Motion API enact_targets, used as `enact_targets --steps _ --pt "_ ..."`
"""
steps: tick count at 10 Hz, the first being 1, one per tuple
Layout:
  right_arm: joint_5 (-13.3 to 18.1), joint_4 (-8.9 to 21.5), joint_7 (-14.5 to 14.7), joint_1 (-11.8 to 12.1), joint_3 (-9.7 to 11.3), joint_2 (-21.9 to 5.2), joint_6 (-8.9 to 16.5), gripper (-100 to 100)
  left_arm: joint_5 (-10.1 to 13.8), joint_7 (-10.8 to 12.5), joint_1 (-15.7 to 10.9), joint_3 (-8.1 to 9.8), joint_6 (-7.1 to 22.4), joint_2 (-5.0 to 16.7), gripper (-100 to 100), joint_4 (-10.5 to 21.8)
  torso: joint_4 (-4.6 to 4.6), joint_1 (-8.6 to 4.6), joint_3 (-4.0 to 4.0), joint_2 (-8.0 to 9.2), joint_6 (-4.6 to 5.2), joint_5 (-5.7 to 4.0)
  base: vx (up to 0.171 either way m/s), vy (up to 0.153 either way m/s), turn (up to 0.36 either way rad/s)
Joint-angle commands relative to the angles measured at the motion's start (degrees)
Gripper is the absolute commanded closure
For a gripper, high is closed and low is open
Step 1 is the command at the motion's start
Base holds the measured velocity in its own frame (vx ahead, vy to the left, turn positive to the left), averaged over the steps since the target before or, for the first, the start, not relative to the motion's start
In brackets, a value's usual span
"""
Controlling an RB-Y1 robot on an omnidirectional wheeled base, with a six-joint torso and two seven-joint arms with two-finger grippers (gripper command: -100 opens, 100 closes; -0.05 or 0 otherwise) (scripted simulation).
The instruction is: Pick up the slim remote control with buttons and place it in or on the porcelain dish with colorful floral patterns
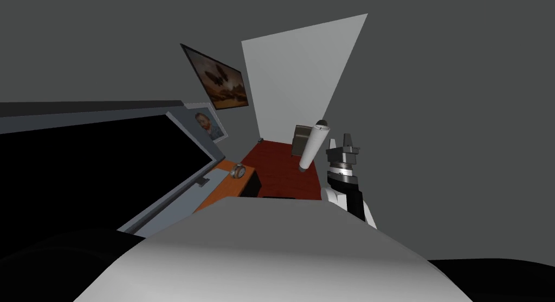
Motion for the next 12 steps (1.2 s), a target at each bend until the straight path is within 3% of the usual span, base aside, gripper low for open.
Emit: enact_targets --steps 1,4,5,6,7,9,10,12 --pt "0.0 0.0 0.0 0.0 0.0 0.0 0.0 0 -0.22 -0.29 1.1 -1.04 -0.61 2.03 100 -0.49 0.0 0.0 0.0 0.0 0.0 0.0 0.155 -0.205 0.06" --pt "0.0 -0.01 0.0 0.01 0.01 0.01 0.0 0 -0.66 -0.3 1.87 -2.33 -1.29 3.92 100 -0.6 -0.06 -0.45 -0.24 -0.44 0.05 -0.08 0.156 -0.2 0.026" --pt "0.0 -0.01 0.0 0.0 0.0 0.0 0.0 0 -1.08 -0.3 2.55 -3.49 -1.9 5.68 100 -0.71 -0.03 -0.21 -0.13 -0.23 0.05 -0.06 0.103 -0.183 0.013" --pt "0.0 0.0 0.0 0.0 0.0 0.0 0.0 0 -1.08 -0.3 2.55 -3.49 -1.9 5.68 100 -0.71 -0.04 -0.29 -0.12 -0.19 0.03 -0.08 0.099 -0.138 0.032" --pt "0.0 -0.01 0.0 0.0 0.0 0.0 0.0 0 -1.44 -0.15 3.27 -4.87 -2.7 7.93 100 -1.04 -0.03 -0.13 -0.1 -0.16 0.04 -0.05 0.124 -0.16 0.012" --pt "0.0 -0.01 0.0 0.0 0.0 0.0 0.0 0 -1.29 0.28 3.44 -5.67 -3.37 9.54 100 -1.71 -0.06 -0.26 -0.2 -0.35 0.11 -0.08 0.149 -0.155 -0.015" --pt "0.0 -0.01 0.0 0.0 0.0 0.0 0.0 0 0.28 1.72 2.49 -5.8 -4.23 10.7 100 -3.73 -0.06 -0.1 -0.23 -0.41 0.15 -0.05 0.138 -0.046 -0.188" --pt "0.0 -0.01 0.0 -0.01 -0.01 -0.02 0.0 0 2.55 3.42 0.86 -5.26 -4.8 10.43 100 -6.17 0.0 0.75 -0.21 -0.42 0.39 0.14 0.062 0.115 -0.227"
